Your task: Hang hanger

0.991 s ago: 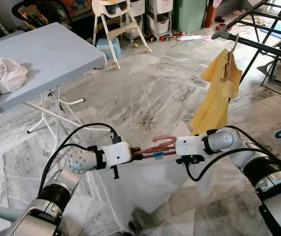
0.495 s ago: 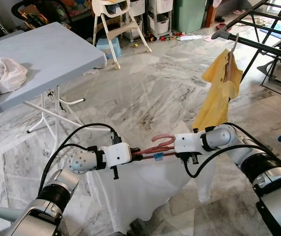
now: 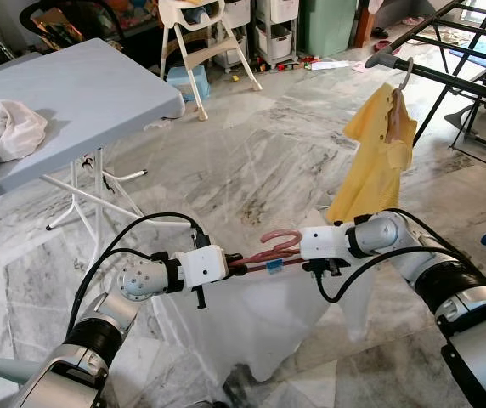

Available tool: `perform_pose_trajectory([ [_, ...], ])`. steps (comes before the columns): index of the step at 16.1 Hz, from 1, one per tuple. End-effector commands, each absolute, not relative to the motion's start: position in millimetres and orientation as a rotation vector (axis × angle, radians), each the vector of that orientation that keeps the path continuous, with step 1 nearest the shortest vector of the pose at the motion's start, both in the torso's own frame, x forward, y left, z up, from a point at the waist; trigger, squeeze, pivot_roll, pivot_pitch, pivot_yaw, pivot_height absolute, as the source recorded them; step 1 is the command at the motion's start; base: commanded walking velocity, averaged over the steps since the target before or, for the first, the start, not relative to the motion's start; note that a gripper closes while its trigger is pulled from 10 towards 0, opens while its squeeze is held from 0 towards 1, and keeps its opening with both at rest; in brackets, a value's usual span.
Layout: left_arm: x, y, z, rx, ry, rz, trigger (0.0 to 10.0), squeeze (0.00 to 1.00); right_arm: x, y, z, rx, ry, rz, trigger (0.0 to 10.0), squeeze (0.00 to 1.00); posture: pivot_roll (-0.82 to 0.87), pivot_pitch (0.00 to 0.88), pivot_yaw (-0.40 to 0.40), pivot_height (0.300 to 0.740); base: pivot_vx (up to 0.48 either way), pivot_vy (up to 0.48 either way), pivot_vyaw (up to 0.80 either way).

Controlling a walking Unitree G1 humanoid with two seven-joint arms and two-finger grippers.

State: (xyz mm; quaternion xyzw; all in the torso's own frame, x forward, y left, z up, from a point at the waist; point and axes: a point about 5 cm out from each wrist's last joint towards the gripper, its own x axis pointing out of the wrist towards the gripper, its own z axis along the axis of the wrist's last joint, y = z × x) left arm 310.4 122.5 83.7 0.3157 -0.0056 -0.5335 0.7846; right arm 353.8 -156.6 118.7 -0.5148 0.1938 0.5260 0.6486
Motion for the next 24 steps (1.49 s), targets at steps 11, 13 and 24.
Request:
perform_pose_trajectory([
  [11,316,127,89,0.722,-0.026,-1.127,0.0,0.00,358,-155,136,-1.141,0.367,1.182,10.0,0.00,-0.15,0.075,0.099,0.740,0.000,0.000,0.00],
  [13,316,126,89,0.720,-0.029,-1.125,0.0,0.00,355,-158,133,-1.128,0.383,1.191,10.0,0.00,-0.15,0.076,0.100,0.740,0.000,0.000,0.00],
  [24,316,128,90,0.728,-0.031,-1.131,0.0,0.00,358,-165,123,-1.129,0.424,1.100,0.0,0.00,-0.14,0.071,0.100,0.740,0.000,0.000,0.00],
])
